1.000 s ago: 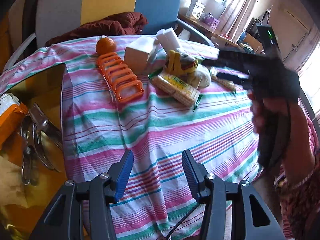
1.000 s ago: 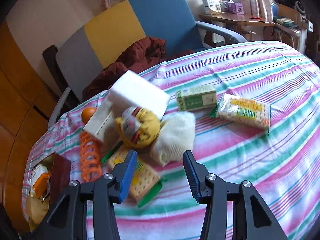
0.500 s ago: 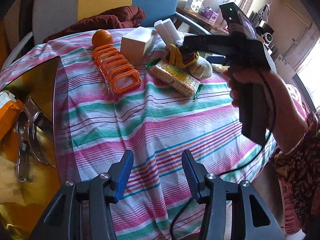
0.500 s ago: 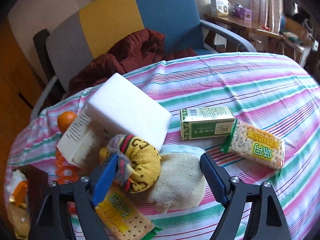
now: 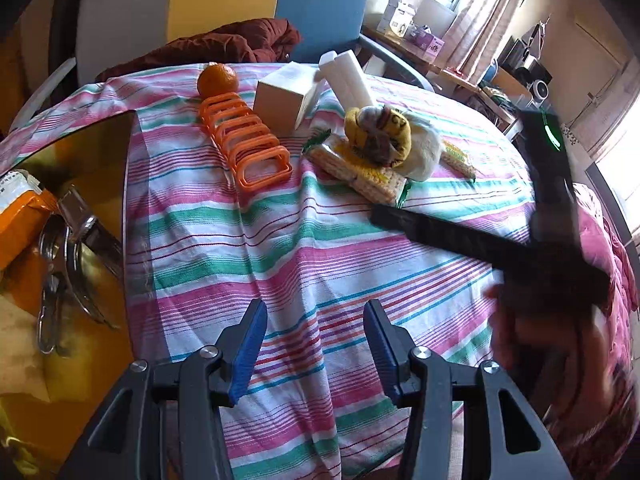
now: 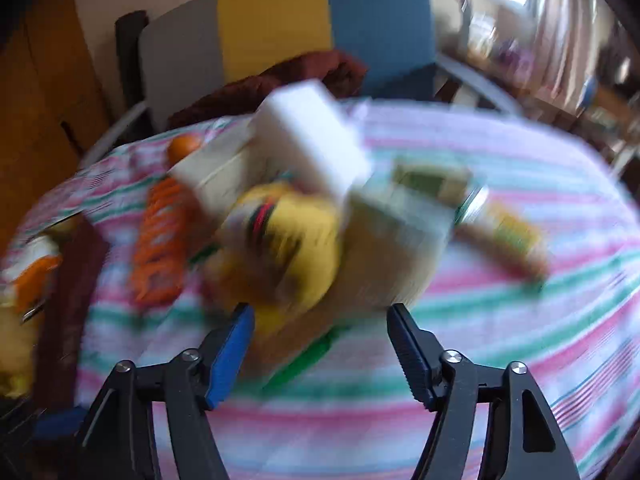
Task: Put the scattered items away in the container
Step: 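Move both tools back to the yellow glove and cream sock, then grasp the yellow knitted glove with the left tool while the right tool grasps the cream sock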
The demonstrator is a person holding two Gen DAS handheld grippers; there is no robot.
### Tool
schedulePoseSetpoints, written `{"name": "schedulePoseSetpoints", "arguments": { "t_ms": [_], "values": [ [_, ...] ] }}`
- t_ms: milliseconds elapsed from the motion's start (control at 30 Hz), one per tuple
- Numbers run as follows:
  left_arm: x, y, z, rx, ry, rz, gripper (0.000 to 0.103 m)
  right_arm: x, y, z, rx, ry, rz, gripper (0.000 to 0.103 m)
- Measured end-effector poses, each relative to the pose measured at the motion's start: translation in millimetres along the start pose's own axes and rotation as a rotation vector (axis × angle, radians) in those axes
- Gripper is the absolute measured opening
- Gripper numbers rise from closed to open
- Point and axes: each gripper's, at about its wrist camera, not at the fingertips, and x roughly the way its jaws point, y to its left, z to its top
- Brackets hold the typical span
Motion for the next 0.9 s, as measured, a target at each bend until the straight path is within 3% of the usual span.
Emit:
{"name": "schedulePoseSetpoints", "arguments": {
  "t_ms": [33,167,267,367,567,633,733,800,900],
  "values": [
    [-2.4,0.7,-0.6,-0.002,-0.008,0.001,0.051,0.2,-4.4,-11.9,0.053,0.012,0.050,0.062],
    [-5.1,3.0,-0.2,-0.015,-0.020,-0.010,0.051,-30.1,-7.3,-46.4,0.071,-0.080,0.077,0.063],
    [-1.2,0.5,0.1,-0.014,-0.013,-0.022,0.051,-51.7,-16.4,-52.2,0.115,-0.136,0.106,0.063],
    [2.5,-5.5,-0.3,0.010,-0.003,-0.025,0.051,-67.1,-24.9,-31.5,0.115,-0.207,0.066,0.063],
    [1.7,-9.6,-1.1,0.042,0.001,-0.005,0.051,-55.2,-13.6,43.4,0.051,-0.248,0.036,0.063],
    [0.7,-7.7,-1.6,0.046,0.000,-0.001,0.051,-33.3,-9.6,70.1,0.036,-0.216,-0.021,0.062],
    [-2.0,-3.1,-1.5,0.041,-0.007,0.009,0.051,7.6,-24.5,92.7,0.097,-0.123,-0.174,0.063],
    [-3.7,-0.2,-1.6,0.033,-0.014,0.012,0.051,26.2,-34.8,91.4,0.120,-0.085,-0.209,0.070],
    [-0.5,3.3,0.6,0.010,-0.011,0.001,0.051,24.4,-25.1,77.5,-0.001,-0.091,-0.257,0.071]
  ]
}}
